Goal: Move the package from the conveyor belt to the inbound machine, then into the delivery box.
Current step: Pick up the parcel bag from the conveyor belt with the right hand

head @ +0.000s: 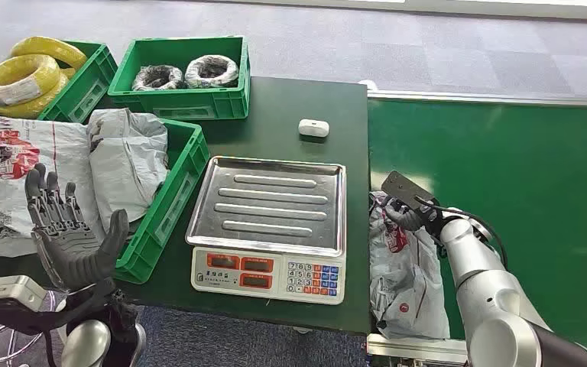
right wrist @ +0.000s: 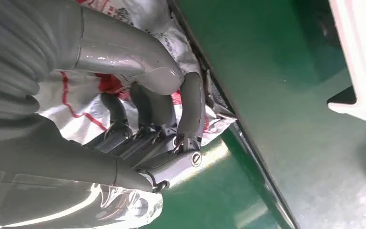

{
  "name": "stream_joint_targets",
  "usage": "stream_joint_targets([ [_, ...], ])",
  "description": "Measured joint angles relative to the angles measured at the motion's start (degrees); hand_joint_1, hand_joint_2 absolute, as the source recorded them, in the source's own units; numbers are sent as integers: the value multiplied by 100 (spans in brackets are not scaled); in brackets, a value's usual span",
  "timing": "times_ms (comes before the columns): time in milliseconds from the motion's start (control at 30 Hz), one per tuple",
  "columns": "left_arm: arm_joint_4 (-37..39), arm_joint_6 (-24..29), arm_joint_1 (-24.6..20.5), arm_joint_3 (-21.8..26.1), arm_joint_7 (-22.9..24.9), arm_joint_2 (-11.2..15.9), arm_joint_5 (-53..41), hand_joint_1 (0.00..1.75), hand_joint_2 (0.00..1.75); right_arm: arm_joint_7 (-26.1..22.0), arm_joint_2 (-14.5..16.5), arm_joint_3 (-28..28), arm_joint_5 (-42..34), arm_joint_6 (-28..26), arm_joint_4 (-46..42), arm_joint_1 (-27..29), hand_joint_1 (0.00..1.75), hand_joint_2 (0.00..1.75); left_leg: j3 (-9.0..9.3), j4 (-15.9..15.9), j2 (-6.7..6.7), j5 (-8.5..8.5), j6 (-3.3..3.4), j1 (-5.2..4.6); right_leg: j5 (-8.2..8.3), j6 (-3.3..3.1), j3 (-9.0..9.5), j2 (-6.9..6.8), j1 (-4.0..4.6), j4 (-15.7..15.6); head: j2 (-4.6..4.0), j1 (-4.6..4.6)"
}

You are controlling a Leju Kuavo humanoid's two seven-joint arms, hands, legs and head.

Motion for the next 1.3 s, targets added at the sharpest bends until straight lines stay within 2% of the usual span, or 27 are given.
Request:
stream_joint_targets([
  [433, -225, 146, 161, 7, 0, -36, -71, 0, 175, 36, 120, 76, -299, -661, -202, 2, 175, 175, 0, 0, 0, 0, 0, 0, 0, 0, 0, 0, 0, 0, 0, 0],
  [667, -486, 356, 347, 21, 0, -57, -127, 0, 175, -3, 289, 69, -1164, -1962, -792, -6, 175, 175, -1, 0, 0, 0, 0, 0, 0, 0, -1, 0, 0, 0, 0, 0],
  [733, -543, 393, 378, 26, 0, -72, -136, 0, 175, 42, 379, 110, -1492, -2371, -1333, 120, 175, 175, -1, 0, -5, 0, 0, 0, -1, 0, -1, -4, 0, 0, 0, 1],
  [800, -581, 421, 405, 28, 0, -95, -163, 0, 175, 157, 525, 254, -1815, -3055, -2295, 438, 175, 175, -3, 0, -15, 0, 0, 0, -3, 0, -1, -10, 0, 0, 0, 1],
  [833, -591, 431, 413, 29, 0, -113, -183, 0, 175, 234, 604, 366, -1900, -3429, -2835, 631, 161, 175, -3, -1, -17, 0, 0, 0, -4, -1, -2, -11, 0, 0, 0, 1],
  [933, -593, 471, 399, 25, 0, -173, -230, 0, 175, 625, 759, 791, -1703, -4178, -4169, 1110, 30, 175, -3, -3, 1, -4, -2, 1, -4, -1, -7, 1, 1, 0, 0, 1],
  [967, -593, 486, 386, 19, 0, -190, -236, 0, 175, 833, 780, 940, -1512, -4298, -4466, 1208, 0, 175, -2, -3, 8, -5, -3, 1, -4, -1, -8, 6, 1, 0, 0, 0],
  [1033, -591, 495, 351, 6, 0, -214, -230, 0, 175, 1388, 784, 1196, -987, -4295, -4730, 1269, 0, 175, 1, -3, 14, -6, -4, 0, -3, -2, -7, 13, 1, -1, 0, 0],
  [1133, -558, 376, 261, -2, 0, -230, -175, 0, 175, 2275, 675, 1486, -192, -3612, -4236, 998, 0, 175, 5, -3, 12, 1, 0, 0, 3, -1, -1, 12, 1, -1, 0, 1],
  [1200, -467, 229, 140, -4, 0, -233, -123, 0, 175, 2500, 535, 1619, -10, -2962, -3375, 664, 0, 175, 8, -2, 7, 9, 5, 0, 10, 3, 3, 7, 0, -2, 0, 1],
  [1300, -247, 69, -65, -7, 0, -241, -71, 0, 175, 2384, 328, 1703, -94, -2041, -2141, 323, 0, 175, 8, 2, -14, 18, 9, 0, 13, 7, 10, -10, -1, -1, 0, 2],
])
